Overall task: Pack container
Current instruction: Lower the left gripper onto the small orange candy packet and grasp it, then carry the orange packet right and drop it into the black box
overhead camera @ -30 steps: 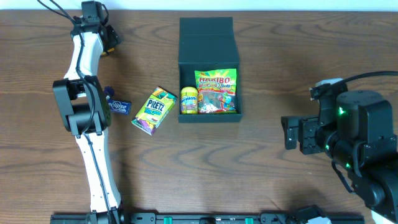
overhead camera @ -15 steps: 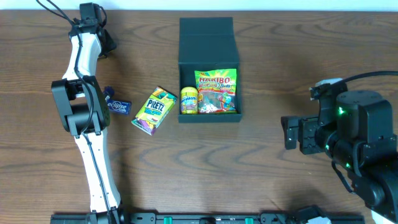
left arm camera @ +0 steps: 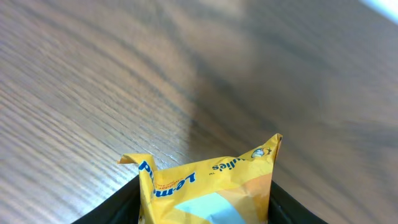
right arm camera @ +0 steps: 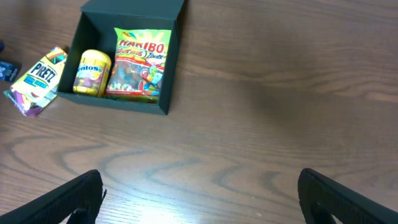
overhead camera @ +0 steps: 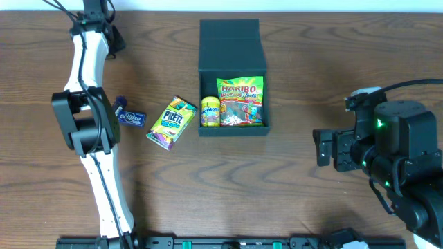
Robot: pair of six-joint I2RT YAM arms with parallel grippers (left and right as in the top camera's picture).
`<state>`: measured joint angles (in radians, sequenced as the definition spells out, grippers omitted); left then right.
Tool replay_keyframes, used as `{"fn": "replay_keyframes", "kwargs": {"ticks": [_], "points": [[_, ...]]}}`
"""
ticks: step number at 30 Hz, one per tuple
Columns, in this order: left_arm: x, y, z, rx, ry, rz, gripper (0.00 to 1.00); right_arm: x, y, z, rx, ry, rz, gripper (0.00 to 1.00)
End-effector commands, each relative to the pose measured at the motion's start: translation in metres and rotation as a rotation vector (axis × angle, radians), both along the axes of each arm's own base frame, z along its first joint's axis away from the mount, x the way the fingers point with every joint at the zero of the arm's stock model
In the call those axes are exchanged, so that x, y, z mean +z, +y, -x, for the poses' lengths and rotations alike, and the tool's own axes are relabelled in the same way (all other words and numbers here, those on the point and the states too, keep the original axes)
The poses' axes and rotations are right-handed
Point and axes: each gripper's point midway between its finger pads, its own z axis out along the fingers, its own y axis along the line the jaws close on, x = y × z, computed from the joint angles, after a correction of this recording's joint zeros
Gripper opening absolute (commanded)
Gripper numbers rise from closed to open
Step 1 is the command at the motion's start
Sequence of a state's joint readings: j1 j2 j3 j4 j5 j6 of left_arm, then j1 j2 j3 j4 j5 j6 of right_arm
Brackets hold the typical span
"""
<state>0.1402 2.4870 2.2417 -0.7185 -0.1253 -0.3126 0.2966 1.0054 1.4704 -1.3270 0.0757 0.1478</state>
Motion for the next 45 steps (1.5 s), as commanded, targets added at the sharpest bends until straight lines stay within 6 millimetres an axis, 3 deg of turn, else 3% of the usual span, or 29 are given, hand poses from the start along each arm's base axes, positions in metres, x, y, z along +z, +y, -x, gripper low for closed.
{"fn": "replay_keyframes", "kwargs": {"ticks": [1,4,10,15,18,21,25,28,40,45], "points": [[0.064,-0.027,-0.006,-0.100,-0.094,0.000,0.52,0.000,-0.003,0.000,-0.002,-0.004,0.014,0.99],[0.086,-0.062,-0.002,-0.169,-0.109,0.023,0.51,0.000,-0.003,0.000,-0.002,-0.004,0.014,0.99],[0.115,-0.169,0.027,-0.364,-0.066,0.053,0.50,0.000,-0.003,0.000,-0.002,-0.004,0.014,0.99],[0.104,-0.256,0.076,-0.466,0.072,0.141,0.51,0.000,-0.003,0.000,-0.002,-0.004,0.013,0.99],[0.096,-0.294,0.107,-0.488,0.162,0.224,0.53,0.000,-0.003,0.000,-0.002,-0.004,0.013,0.99],[0.093,-0.317,0.123,-0.536,0.197,0.229,0.52,0.000,-0.003,0.000,-0.002,-0.004,0.013,0.99],[0.088,-0.337,0.135,-0.578,0.220,0.223,0.52,0.000,-0.003,0.000,-0.002,-0.004,0.013,0.99],[0.078,-0.340,0.142,-0.554,0.251,0.234,0.52,0.000,-0.003,0.000,-0.002,-0.004,0.013,0.99],[0.040,-0.334,0.149,-0.503,0.317,0.226,0.52,0.000,-0.003,0.000,-0.002,-0.004,0.014,0.99],[0.036,-0.325,0.146,-0.485,0.312,0.192,0.52,0.000,-0.003,0.000,-0.002,-0.004,0.013,0.99]]}}
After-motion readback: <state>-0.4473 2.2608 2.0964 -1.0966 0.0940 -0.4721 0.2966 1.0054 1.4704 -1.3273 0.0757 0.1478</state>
